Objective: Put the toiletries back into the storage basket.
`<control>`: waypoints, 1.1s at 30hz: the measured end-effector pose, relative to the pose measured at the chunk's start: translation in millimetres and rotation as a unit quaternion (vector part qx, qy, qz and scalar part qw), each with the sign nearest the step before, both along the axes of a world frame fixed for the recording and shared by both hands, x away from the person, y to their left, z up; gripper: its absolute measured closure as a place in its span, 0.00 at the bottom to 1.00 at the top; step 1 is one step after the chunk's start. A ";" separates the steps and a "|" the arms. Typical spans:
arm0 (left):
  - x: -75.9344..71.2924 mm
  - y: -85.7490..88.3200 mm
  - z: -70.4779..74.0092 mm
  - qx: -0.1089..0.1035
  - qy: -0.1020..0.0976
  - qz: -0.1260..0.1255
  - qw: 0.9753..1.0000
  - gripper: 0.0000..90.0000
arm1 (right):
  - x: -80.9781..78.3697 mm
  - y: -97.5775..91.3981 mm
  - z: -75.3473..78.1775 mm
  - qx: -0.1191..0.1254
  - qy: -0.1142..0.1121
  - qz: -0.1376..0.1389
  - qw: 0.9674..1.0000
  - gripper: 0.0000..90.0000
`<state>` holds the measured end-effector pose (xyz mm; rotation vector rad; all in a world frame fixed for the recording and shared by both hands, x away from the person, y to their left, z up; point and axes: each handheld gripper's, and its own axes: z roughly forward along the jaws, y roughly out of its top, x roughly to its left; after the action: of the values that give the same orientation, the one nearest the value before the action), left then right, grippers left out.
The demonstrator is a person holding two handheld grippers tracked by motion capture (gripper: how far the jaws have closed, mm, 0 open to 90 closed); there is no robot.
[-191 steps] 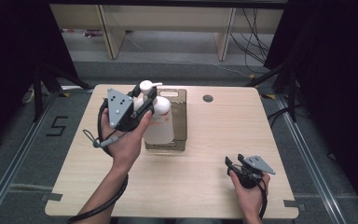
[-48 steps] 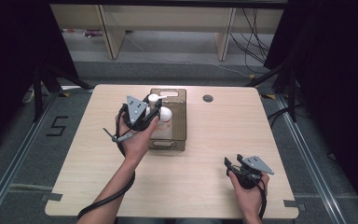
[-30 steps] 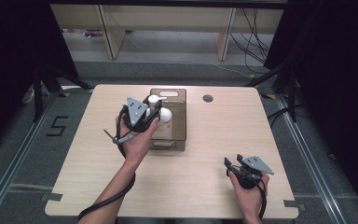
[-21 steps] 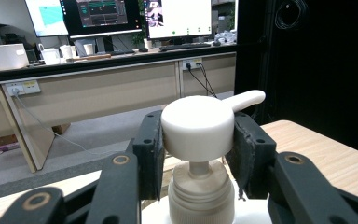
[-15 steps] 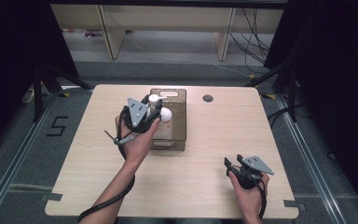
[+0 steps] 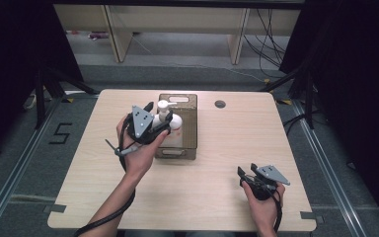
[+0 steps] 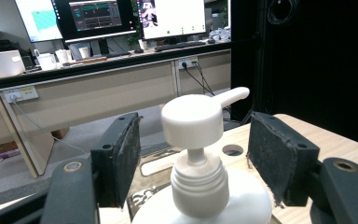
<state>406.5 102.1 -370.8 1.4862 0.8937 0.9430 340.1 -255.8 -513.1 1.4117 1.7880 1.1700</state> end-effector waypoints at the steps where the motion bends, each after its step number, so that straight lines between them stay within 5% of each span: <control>1: -0.9 1.7 -0.2 -0.002 0.001 -0.001 1.000 0.37 | 0.0 -0.1 0.0 0.001 -0.001 0.000 1.000 0.50; 7: -6.9 8.9 -2.1 -0.016 0.013 -0.007 1.000 0.38 | 0.0 0.0 0.0 0.000 0.000 0.000 1.000 0.50; 14: -15.0 21.7 -3.0 0.005 0.008 -0.025 1.000 0.37 | 0.5 0.0 -0.7 0.008 -0.007 0.001 1.000 0.50; 21: -25.4 37.3 -9.0 0.001 0.020 -0.031 0.999 0.37 | 0.2 0.3 -0.5 0.004 -0.004 -0.001 1.000 0.50; 22: -26.3 40.3 -9.5 0.004 0.016 -0.031 0.999 0.37 | -0.6 2.9 -0.8 0.021 0.002 -0.007 1.000 0.50; 24: -27.8 42.7 -10.0 0.002 0.016 -0.029 0.999 0.37 | 1.2 0.3 -1.5 0.000 -0.006 -0.002 1.000 0.50; 33: -42.0 61.9 -22.6 -0.002 0.024 -0.019 1.000 0.37 | 0.4 0.1 -0.7 -0.003 -0.003 -0.004 1.000 0.49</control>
<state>364.4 164.0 -393.4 1.5231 0.8982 0.8809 340.5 -255.6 -513.8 1.4091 1.7788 1.1638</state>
